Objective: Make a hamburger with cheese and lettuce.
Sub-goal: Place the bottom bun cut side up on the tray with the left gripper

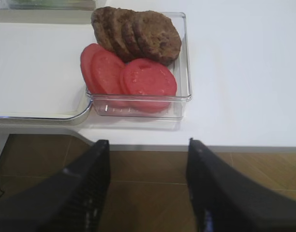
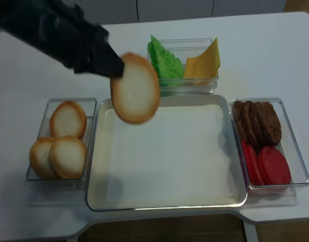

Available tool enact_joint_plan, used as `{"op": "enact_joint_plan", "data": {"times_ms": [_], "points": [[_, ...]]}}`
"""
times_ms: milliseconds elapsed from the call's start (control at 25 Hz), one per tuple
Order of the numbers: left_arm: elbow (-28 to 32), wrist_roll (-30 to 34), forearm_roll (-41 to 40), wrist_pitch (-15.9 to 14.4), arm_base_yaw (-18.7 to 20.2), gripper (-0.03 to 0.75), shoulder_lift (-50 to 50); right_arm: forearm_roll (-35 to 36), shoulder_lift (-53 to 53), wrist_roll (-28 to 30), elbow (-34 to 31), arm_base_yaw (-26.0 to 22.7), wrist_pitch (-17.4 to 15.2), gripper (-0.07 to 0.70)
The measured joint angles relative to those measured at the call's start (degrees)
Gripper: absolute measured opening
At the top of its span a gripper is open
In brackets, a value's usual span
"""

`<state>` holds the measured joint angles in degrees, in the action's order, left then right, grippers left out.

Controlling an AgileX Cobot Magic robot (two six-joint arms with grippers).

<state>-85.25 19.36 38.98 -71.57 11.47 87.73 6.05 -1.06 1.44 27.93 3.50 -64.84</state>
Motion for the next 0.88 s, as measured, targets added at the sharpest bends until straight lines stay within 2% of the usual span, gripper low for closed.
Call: {"op": "enact_joint_plan", "data": {"times_ms": [200,440,640,880], "points": [[4.96,0.73,6.62,1.03,1.12,0.112,3.01,0.0,0.0,0.0,0.0,0.0,0.0,0.387],[5.81,2.6,16.12,3.73,1.12,0.112,7.39,0.0,0.0,0.0,0.0,0.0,0.0,0.387],[5.99,2.8,16.81,6.94,2.77,0.112,11.02,0.0,0.0,0.0,0.0,0.0,0.0,0.387],[5.99,2.8,16.81,10.84,7.6,0.112,14.96,0.0,0.0,0.0,0.0,0.0,0.0,0.387]]}}
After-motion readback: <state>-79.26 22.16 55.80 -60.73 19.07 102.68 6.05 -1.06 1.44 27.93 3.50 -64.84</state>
